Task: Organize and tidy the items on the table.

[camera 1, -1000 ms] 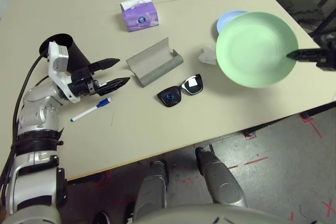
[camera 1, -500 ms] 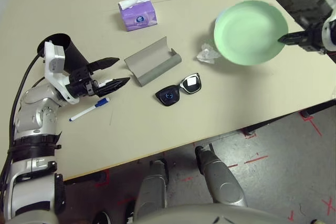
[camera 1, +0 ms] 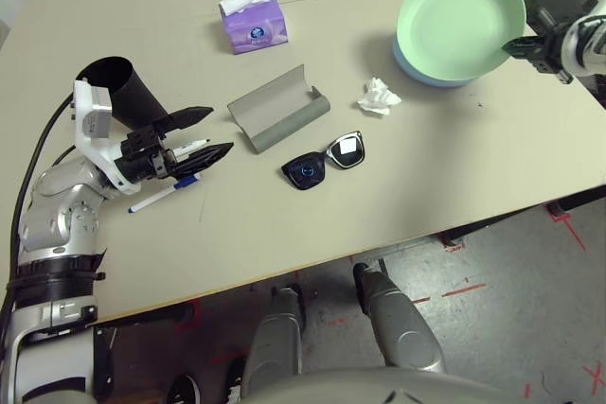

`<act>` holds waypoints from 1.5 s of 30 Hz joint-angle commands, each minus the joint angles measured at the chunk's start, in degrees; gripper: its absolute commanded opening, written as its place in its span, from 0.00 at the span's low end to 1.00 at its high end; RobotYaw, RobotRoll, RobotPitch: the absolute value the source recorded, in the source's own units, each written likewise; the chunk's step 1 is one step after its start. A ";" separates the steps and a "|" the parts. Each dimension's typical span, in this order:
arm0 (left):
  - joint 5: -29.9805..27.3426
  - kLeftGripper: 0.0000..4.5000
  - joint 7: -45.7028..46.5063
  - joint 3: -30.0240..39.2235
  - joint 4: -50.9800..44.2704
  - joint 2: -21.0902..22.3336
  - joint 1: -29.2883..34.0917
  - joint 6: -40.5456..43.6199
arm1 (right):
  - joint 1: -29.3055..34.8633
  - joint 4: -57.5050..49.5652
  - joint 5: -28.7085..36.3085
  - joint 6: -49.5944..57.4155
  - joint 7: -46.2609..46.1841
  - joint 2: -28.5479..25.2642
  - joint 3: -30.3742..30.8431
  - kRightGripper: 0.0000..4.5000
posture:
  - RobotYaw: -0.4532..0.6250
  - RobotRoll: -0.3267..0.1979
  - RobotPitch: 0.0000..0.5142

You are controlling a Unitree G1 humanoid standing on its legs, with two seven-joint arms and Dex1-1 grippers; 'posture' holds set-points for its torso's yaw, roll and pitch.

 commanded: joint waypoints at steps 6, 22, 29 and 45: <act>-1.71 1.00 1.37 2.32 -4.42 0.60 4.14 1.34 | 0.77 1.00 -3.69 -3.01 -0.48 1.18 -2.85 0.00 | 0.28 0.62 0.56; -2.35 1.00 2.96 3.20 -6.49 1.18 4.78 2.19 | 3.26 0.87 -8.25 -3.95 -0.77 0.20 -3.69 0.00 | 0.28 0.62 0.59; -2.34 1.00 3.01 3.10 -6.66 1.18 4.83 2.24 | 3.69 1.00 -9.90 -6.39 -1.42 -0.06 -3.93 0.00 | 0.28 0.62 0.60; -1.32 1.00 2.80 2.01 -4.48 0.28 4.53 1.29 | 1.15 0.45 -13.23 -6.26 3.19 -1.13 -2.75 0.67 | 0.26 0.62 0.58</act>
